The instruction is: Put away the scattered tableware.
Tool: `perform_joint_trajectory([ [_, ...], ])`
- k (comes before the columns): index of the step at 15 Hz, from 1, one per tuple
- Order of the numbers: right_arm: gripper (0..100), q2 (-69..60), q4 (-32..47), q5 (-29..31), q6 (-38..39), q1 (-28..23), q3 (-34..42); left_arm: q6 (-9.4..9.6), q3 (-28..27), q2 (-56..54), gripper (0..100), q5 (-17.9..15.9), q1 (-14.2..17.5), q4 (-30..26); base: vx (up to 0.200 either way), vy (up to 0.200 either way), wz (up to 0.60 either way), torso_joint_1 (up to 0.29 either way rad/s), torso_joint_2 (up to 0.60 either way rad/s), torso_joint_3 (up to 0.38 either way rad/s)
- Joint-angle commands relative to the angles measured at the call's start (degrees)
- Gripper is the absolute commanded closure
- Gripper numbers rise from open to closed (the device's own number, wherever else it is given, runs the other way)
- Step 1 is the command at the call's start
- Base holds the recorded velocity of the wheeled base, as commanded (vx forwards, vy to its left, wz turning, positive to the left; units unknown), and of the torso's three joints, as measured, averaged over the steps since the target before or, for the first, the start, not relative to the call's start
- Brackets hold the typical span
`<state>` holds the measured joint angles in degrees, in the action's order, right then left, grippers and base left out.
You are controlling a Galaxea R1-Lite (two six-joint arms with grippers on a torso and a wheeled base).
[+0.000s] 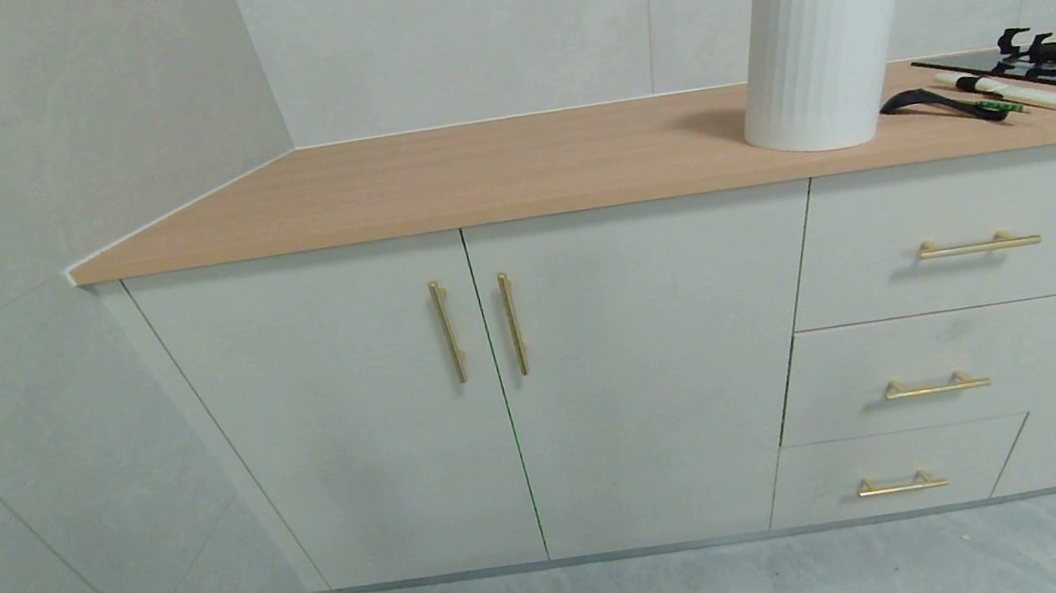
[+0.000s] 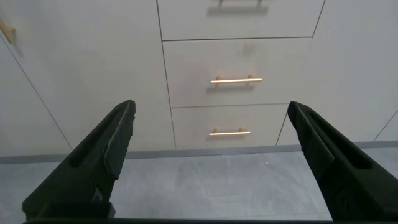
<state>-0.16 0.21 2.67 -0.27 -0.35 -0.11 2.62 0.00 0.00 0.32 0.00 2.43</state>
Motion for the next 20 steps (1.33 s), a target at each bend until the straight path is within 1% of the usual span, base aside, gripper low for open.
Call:
perform_joint_trajectory([
  [1, 0, 0.16, 0.23, -0.03, 0.09, -0.09, 0.02, 0.81, 0.0, 0.09, 0, -0.84, 0.0, 0.04, 0.0, 0.0, 0.0, 0.0, 0.0, 0.0],
  [2, 0, 0.16, 0.23, -0.03, 0.09, -0.09, 0.02, 0.98, 0.0, 0.09, 0, -1.46, 0.0, -0.05, 0.0, 0.0, 0.0, 0.0, 0.0, 0.0],
  [3, 0, 0.16, 0.23, -0.03, 0.0, 0.0, 0.02, 1.51, 0.0, 0.09, 0, -0.76, 0.0, -1.11, 0.0, 0.0, 0.0, 0.0, 0.0, 0.0],
  [4, 0, 0.16, 0.23, -0.12, 0.0, -0.09, 0.02, 0.37, -0.09, 0.09, 0, 0.3, 0.0, -3.83, 0.0, 0.0, 0.0, 0.0, 0.0, 0.0],
  [5, 0, 0.16, 0.23, -0.12, 0.09, 0.0, 0.02, -1.74, 0.0, 0.09, 0, 0.47, 0.0, -2.25, 0.0, 0.0, 0.0, 0.0, 0.0, 0.0],
  [7, 0, 0.16, 0.23, -0.03, 0.18, 0.0, 0.02, -0.16, 0.0, 0.09, 0, 0.39, 0.0, -2.6, 0.0, 0.0, 0.0, 0.0, 0.0, 0.0],
  [9, 0, 0.16, 0.23, -0.03, 0.18, 0.0, 0.02, -1.3, 0.0, 0.09, 0, 0.39, 0.0, -2.6, 0.0, 0.0, 0.0, 0.0, 0.0, 0.0],
  [12, 0, 0.16, 0.23, -0.12, 0.18, 0.0, 0.02, -2.45, 0.0, 0.09, 0, 0.39, 0.0, -2.6, 0.0, 0.0, 0.0, 0.0, 0.0, 0.0],
  [16, 0, 0.16, 0.23, -0.21, 0.27, 0.0, 0.02, -2.27, 0.0, 0.09, 0, 0.39, 0.0, -2.6, 0.0, 0.0, 0.0, 0.0, 0.0, 0.0],
  [20, 0, 0.16, 0.23, -0.21, 0.27, 0.0, 0.02, -2.36, -0.09, 0.09, 0, 0.39, 0.0, -2.6, 0.0, -0.2, 0.0, 0.006, 0.0, 0.001],
])
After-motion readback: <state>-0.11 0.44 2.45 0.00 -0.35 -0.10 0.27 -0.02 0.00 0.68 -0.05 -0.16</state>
